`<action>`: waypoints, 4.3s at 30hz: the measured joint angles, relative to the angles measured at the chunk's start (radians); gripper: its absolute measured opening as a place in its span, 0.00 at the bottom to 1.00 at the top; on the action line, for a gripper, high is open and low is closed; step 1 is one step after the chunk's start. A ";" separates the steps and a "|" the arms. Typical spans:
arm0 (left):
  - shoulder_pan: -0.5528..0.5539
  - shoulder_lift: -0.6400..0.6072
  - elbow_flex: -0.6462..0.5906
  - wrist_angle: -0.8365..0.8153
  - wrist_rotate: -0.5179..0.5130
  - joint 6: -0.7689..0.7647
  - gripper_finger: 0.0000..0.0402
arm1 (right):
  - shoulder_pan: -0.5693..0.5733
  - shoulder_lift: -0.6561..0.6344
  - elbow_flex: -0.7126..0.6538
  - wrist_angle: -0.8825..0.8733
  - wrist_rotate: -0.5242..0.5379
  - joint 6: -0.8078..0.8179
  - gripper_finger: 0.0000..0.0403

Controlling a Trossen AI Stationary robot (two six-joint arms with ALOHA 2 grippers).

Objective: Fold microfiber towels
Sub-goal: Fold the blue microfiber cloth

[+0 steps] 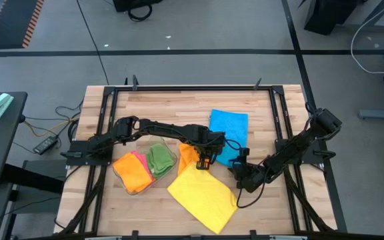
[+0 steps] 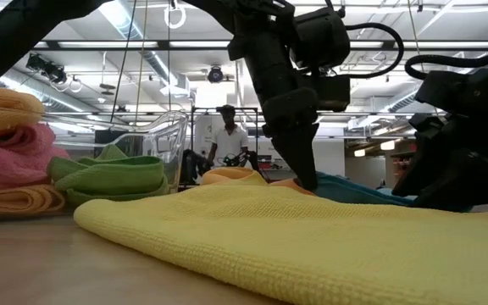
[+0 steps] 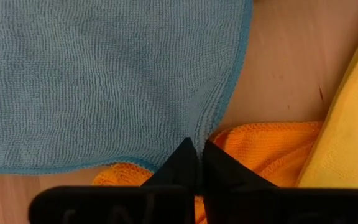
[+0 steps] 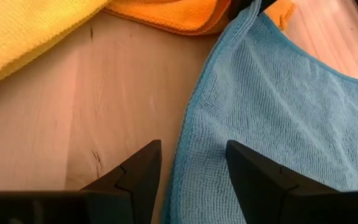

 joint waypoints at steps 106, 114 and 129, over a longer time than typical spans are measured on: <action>0.024 -0.008 0.038 0.097 -0.018 0.069 0.30 | -0.141 -0.496 0.180 -0.829 -0.311 0.146 0.55; -0.031 -0.011 0.038 0.088 0.110 0.174 0.30 | -0.039 -0.523 0.108 -0.564 -0.336 0.061 0.52; -0.155 0.014 0.037 0.116 -0.093 0.293 0.58 | 0.140 -0.222 0.130 -0.450 -0.302 0.104 0.52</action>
